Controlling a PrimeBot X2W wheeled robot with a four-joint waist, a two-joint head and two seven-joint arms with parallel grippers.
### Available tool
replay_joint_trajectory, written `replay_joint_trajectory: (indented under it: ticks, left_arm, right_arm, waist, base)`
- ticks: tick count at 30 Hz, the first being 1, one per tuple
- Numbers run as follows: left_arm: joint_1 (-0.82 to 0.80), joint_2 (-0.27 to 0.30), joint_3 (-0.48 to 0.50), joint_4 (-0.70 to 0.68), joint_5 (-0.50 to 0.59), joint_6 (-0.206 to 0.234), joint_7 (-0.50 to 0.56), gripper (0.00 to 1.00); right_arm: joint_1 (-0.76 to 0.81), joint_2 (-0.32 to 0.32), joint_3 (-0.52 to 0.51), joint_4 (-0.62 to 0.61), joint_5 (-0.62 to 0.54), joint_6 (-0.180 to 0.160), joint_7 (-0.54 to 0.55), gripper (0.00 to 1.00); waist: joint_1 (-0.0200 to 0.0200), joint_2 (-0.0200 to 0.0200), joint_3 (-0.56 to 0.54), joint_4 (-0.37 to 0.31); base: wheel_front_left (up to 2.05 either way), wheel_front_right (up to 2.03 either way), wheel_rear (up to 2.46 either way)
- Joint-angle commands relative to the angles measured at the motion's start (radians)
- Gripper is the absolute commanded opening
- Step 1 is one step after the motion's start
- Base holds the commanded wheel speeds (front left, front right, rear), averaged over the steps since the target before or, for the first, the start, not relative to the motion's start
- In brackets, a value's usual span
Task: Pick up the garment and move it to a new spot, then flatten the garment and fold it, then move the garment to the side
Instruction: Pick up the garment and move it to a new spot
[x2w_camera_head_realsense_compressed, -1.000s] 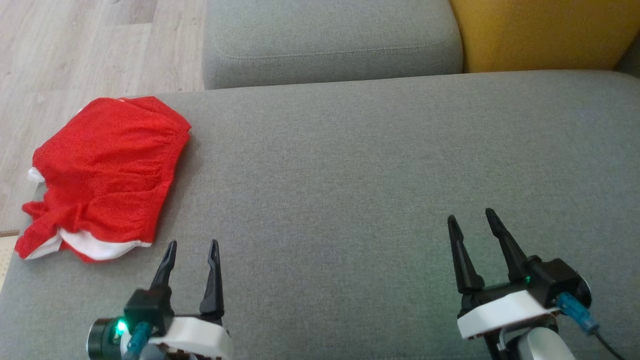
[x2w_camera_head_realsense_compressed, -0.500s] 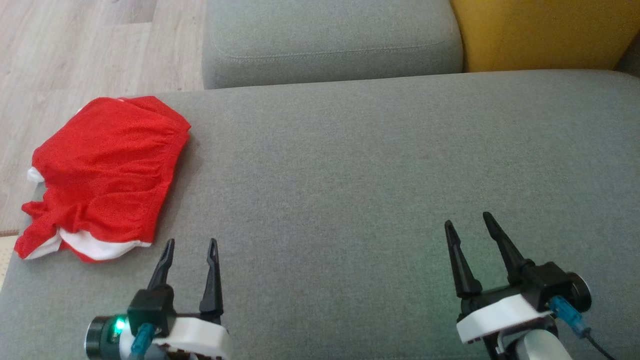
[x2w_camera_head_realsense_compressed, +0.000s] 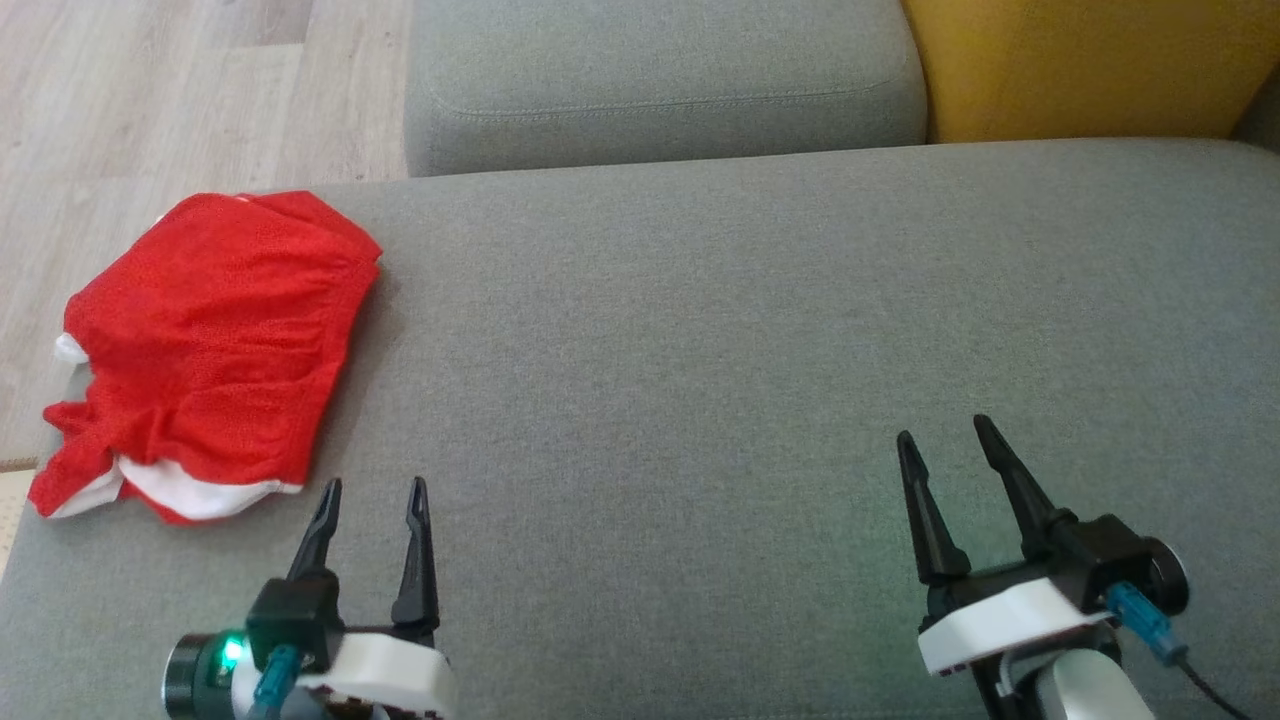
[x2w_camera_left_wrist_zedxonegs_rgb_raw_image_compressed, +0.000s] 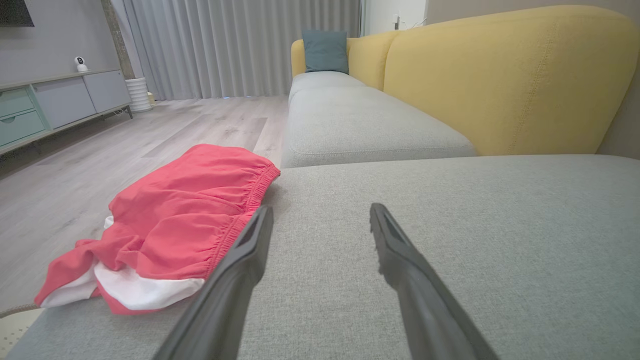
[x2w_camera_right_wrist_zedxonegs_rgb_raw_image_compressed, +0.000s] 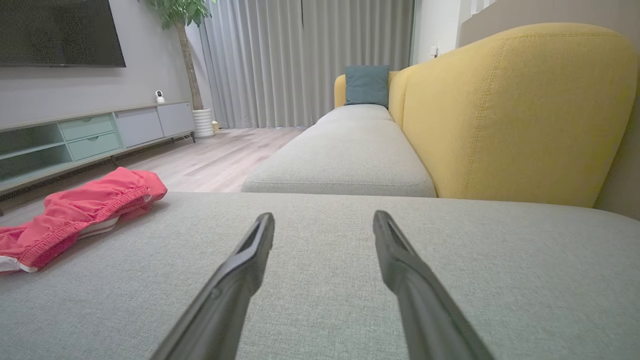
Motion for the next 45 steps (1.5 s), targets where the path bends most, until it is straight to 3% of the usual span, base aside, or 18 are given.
replay_joint_trajectory:
  ticks: [1,33,40,45]
  left_arm:
    - [-0.024,-0.006,0.035,-0.025,0.007,-0.002,-0.013,1.0]
    - [-0.026,-0.02,0.056,-0.02,0.026,-0.025,-0.013,1.0]
    - [-0.023,-0.021,0.06,-0.03,0.036,-0.022,-0.013,1.0]
    - [-0.011,-0.014,0.068,-0.038,0.042,-0.023,-0.013,1.0]
  right_arm:
    - [-0.05,-0.007,0.021,-0.027,0.008,-0.001,-0.011,1.0]
    - [-0.049,-0.007,0.016,-0.029,0.009,-0.001,-0.011,1.0]
    - [-0.037,-0.007,0.019,-0.04,0.011,-0.001,-0.011,1.0]
    - [-0.02,-0.007,0.027,-0.047,0.023,-0.001,-0.011,1.0]
  waist:
    - [0.0,0.0,0.0,0.0]
    - [0.0,0.0,-0.002,0.013]
    - [0.0,0.0,-0.011,0.076]
    - [0.0,0.0,-0.027,0.175]
  base:
    - [0.0,0.0,0.0]
    - [0.0,0.0,0.0]
    - [0.0,0.0,0.0]
    - [0.0,0.0,0.0]
